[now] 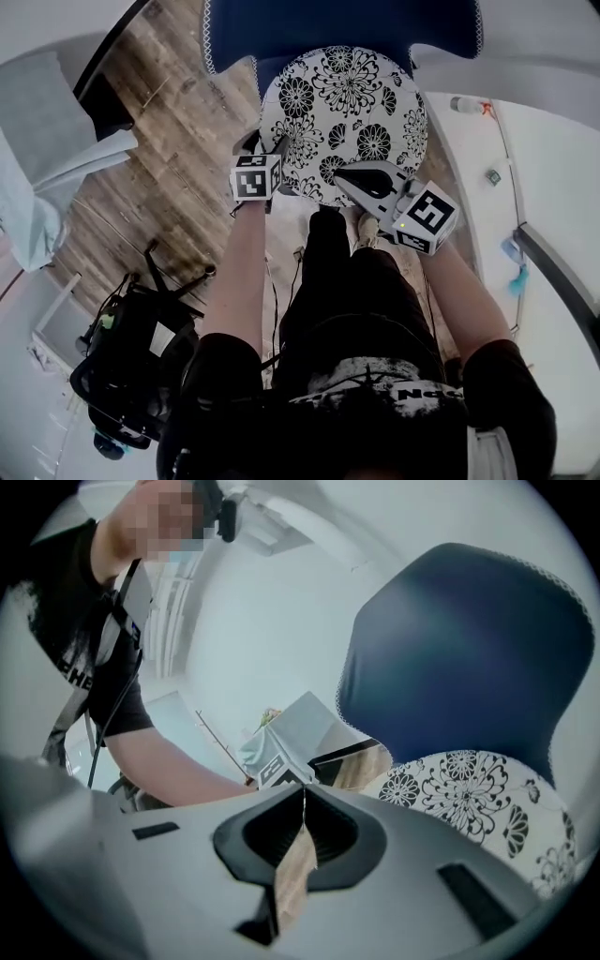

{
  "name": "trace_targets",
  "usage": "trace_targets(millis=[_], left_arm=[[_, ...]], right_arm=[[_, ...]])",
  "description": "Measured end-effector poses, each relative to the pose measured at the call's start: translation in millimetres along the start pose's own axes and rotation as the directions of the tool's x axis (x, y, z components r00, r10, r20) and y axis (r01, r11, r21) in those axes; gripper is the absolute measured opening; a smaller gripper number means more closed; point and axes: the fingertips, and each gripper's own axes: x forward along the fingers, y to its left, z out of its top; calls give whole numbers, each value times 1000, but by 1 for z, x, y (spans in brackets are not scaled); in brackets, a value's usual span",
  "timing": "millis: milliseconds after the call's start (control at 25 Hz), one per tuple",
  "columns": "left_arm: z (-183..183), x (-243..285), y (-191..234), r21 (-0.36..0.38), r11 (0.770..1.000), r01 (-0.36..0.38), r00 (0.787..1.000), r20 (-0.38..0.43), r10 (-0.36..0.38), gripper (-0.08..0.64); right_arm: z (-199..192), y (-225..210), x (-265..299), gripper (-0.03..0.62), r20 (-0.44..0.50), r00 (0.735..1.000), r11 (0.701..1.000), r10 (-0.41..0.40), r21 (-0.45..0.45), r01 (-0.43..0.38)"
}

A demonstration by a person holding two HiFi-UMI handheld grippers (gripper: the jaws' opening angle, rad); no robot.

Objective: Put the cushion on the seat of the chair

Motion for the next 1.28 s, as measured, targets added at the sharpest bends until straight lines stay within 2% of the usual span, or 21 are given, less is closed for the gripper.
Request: trace_targets(millis=[80,240,480,600,720,840,960,1160,1280], left_arm=[[5,-9,-5,33,999,4,1000,9,-4,262],[15,-29,-13,104,994,-9,999,43,4,254],[47,-71,-20,91,994,-51,992,119,40,162],[71,-97,-34,111,993,-48,987,157,30,71],[102,-121,-54,119,993,-21,977,211,-4,39],[135,-146,-79,138,990,23,958,278,-61,23],[171,-176,-113,173,981,84,930,340,-139,23],[212,-237,-173,274,949,154,879,401,-259,15],[226,-263,-194,300,931,207,850,417,-323,15]], right_arm=[[6,1,-2,18,30,1000,999,2,34,-3],[20,12,-6,18,41,999,1000,2,5,-2],[52,33,-19,18,35,999,999,10,-49,-8],[76,43,-29,18,45,999,995,5,-99,-1],[105,44,-44,18,81,996,991,-22,-133,32],[127,46,-60,18,120,992,992,-48,-113,61],[144,50,-77,18,145,987,989,-73,-115,91],[171,65,-106,18,173,979,977,-112,-158,140],[187,68,-120,18,184,973,967,-136,-187,170]])
